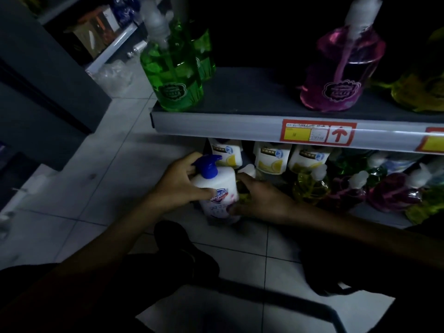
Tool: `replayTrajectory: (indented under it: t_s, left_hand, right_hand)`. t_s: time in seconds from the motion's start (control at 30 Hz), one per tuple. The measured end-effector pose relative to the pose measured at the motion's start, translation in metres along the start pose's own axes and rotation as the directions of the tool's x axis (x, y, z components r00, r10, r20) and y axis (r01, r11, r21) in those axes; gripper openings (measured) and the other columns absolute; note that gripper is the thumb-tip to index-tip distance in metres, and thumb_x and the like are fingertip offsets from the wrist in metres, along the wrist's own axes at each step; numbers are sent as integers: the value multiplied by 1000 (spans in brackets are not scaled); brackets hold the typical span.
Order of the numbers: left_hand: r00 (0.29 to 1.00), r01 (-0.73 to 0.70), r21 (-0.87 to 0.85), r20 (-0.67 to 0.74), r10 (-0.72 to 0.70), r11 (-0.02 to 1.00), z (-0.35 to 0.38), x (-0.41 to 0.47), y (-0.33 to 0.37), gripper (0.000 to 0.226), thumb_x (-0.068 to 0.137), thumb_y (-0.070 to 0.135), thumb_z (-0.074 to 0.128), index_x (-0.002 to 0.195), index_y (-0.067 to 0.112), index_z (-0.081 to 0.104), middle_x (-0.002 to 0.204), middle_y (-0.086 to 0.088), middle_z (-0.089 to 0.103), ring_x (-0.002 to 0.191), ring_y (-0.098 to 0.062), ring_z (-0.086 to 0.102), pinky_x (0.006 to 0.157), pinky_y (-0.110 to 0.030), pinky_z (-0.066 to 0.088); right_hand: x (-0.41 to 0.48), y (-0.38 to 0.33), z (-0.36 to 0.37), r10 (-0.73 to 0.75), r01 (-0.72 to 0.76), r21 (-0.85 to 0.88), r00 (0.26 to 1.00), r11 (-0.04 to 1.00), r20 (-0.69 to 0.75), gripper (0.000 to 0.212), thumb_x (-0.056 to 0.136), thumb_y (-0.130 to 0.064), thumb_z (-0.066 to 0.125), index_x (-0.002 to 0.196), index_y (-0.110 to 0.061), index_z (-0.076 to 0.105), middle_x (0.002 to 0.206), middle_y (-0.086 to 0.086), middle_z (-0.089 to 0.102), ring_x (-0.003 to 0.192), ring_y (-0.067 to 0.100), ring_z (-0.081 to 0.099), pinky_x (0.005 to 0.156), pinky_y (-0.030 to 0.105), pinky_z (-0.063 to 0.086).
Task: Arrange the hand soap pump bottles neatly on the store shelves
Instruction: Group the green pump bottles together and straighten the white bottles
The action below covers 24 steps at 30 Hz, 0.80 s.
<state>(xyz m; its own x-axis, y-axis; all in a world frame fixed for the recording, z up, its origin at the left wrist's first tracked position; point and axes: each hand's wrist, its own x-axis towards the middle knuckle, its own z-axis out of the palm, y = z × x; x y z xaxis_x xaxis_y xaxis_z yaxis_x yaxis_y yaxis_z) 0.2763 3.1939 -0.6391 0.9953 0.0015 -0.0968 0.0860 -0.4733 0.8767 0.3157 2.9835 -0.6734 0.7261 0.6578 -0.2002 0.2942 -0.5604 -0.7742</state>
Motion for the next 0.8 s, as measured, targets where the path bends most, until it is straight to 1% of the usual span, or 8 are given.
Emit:
replayTrajectory:
  t_s: [0.1, 0.27, 0.4, 0.5, 0.57, 0.63, 0.73, 0.8]
  left_hand:
    - [996, -87, -175, -19, 85, 981, -7, -21, 39, 61, 50, 25, 82, 106, 24, 59, 99, 11, 73, 94, -7, 68, 75, -22, 54]
    - [961, -274, -284, -31, 277, 919, -36, -41, 114, 60, 59, 16, 79, 115, 22, 58, 110, 8, 72, 104, -11, 67, 79, -23, 54]
    - [944, -316, -275, 7, 331, 908, -48, -33, 157, 55, 57, 9, 84, 108, 16, 64, 103, 5, 74, 98, -10, 68, 79, -23, 54]
    - [911, -386, -312, 17, 411, 868, -33, -25, 184, 58, 52, 30, 91, 105, 19, 69, 109, -1, 73, 104, -19, 68, 83, -33, 56]
    - [888, -436, -379, -37, 458, 816, -23, -22, 210, 56, 54, 31, 89, 105, 21, 69, 110, 0, 73, 104, -19, 68, 81, -28, 55]
    - [842, -534, -375, -149, 519, 758, -17, -19, 238, 50, 62, 20, 86, 108, 23, 66, 110, 7, 72, 105, -13, 67, 81, -20, 53]
    - [741, -670, -256, -294, 604, 697, -20, -15, 281, 51, 76, 11, 76, 115, 42, 64, 115, 21, 68, 110, -2, 63, 85, -16, 51]
    - [529, -766, 113, -449, 720, 633, -32, -11, 302, 46, 86, 12, 68, 118, 45, 63, 116, 25, 64, 109, 6, 59, 89, -12, 46]
  right_hand:
    - [-24, -33, -14, -71, 85, 205, 995, 975, -77, 75, 69, -27, 84, 133, -29, 45, 115, -18, 63, 100, -6, 60, 87, 14, 48]
    - [-66, -91, -73, -147, 224, 231, 940, 947, -308, 67, 64, -20, 88, 122, -22, 55, 108, -11, 70, 99, 1, 66, 84, 23, 55]
    - [-98, -122, -111, -160, 336, 255, 833, 906, -530, 59, 64, -7, 85, 115, -20, 58, 105, -8, 73, 99, 8, 68, 82, 23, 54]
    - [-116, -147, -141, -209, 438, 216, 734, 872, -646, 57, 65, 3, 83, 114, -16, 60, 103, -6, 73, 95, 9, 69, 77, 20, 54]
    - [-125, -166, -160, -251, 503, 182, 672, 845, -696, 55, 66, 0, 82, 114, -16, 60, 103, -1, 73, 93, 13, 70, 74, 23, 55]
    - [-131, -184, -179, -290, 559, 139, 608, 817, -739, 54, 68, 0, 80, 115, -18, 60, 103, -1, 73, 93, 14, 71, 72, 21, 55]
    - [-138, -211, -206, -357, 638, 49, 491, 768, -794, 55, 68, -6, 80, 115, -24, 59, 104, -3, 72, 93, 12, 70, 73, 23, 57]
    - [-138, -227, -224, -376, 683, -5, 395, 730, -838, 58, 63, -9, 83, 113, -26, 59, 104, -4, 71, 93, 11, 69, 75, 24, 57]
